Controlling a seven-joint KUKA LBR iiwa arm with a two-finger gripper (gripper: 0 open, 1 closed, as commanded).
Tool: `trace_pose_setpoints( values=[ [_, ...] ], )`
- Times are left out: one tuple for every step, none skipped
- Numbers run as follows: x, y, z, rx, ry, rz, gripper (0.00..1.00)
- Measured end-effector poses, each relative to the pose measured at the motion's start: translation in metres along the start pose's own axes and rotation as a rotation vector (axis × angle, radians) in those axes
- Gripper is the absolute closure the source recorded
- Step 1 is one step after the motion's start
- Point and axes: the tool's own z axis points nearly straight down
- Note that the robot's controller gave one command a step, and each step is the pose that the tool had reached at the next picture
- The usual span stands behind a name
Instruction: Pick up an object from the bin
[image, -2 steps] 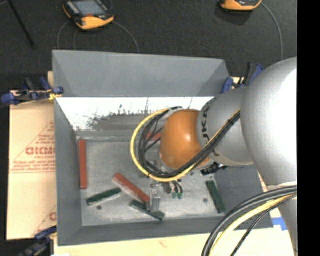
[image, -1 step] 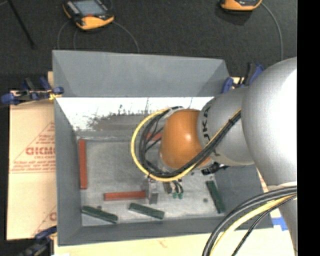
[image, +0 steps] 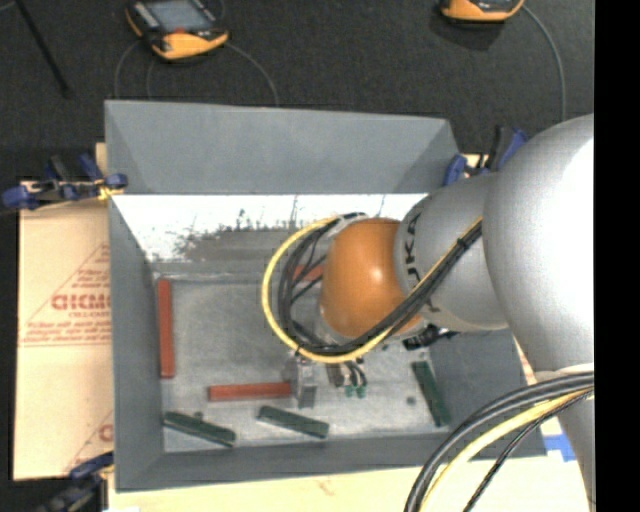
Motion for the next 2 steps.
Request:
trace_pose_setpoints(
  values=[
    [-0.020, -0.014, 0.000, -0.005, 0.005, 0.023, 1.00],
    [-0.037, -0.010, -0.037, -0.001, 0.005, 0.034, 1.00]
  ],
)
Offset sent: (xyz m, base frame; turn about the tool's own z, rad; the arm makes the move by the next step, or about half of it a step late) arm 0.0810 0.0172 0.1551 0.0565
